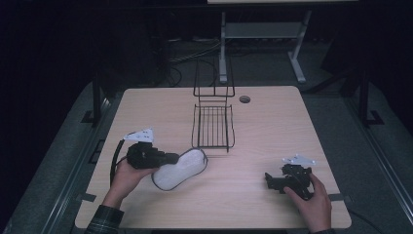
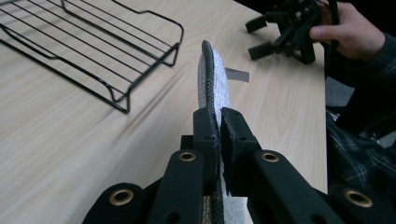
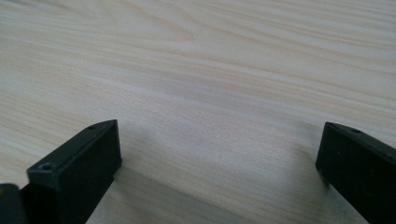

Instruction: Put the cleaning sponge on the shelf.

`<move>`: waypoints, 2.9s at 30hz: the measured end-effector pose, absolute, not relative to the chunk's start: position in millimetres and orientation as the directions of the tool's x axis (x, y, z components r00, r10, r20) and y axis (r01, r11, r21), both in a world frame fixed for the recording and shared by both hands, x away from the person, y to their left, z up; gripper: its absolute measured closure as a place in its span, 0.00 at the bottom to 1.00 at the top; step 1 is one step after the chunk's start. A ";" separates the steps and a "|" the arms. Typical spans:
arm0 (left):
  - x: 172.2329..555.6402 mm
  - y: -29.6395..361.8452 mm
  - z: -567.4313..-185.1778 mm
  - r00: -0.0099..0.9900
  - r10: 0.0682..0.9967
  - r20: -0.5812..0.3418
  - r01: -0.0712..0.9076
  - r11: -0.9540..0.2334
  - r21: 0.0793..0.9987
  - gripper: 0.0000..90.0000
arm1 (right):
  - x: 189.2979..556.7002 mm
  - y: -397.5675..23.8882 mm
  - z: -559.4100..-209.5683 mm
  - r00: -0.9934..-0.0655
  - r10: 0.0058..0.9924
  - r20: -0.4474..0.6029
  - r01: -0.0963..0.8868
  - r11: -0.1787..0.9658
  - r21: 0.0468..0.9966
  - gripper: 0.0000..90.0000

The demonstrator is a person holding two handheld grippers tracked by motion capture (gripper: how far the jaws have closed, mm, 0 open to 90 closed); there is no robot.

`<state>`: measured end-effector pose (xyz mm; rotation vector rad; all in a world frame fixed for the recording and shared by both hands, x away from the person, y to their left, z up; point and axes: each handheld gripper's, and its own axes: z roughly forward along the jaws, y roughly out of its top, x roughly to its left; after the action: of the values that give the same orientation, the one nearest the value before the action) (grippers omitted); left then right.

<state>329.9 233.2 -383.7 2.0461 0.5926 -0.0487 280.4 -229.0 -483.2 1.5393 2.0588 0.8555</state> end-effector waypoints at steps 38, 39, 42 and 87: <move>399.4 223.0 -362.5 0.838 0.473 -0.271 0.443 -0.303 0.844 0.94 | 280.4 -229.0 -483.2 -0.293 0.956 0.024 0.692 0.194 0.696 0.00; 401.3 222.1 -362.3 0.838 0.474 -0.269 0.442 -0.302 0.845 0.94 | 280.4 -229.0 -483.2 -0.293 0.956 0.024 0.692 0.194 0.696 0.00; 407.8 218.4 -361.4 0.834 0.482 -0.268 0.444 -0.297 0.845 0.94 | 280.4 -229.0 -483.2 -0.292 0.956 0.024 0.692 0.194 0.696 0.00; 496.6 152.1 -397.5 0.777 0.541 -0.324 0.518 -0.256 0.816 0.93 | 280.4 -229.1 -483.2 -0.293 0.956 0.023 0.691 0.195 0.696 0.00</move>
<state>496.6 152.1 -397.5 1.9080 0.8043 0.0263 280.4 -229.1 -483.2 1.5380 2.0598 0.8550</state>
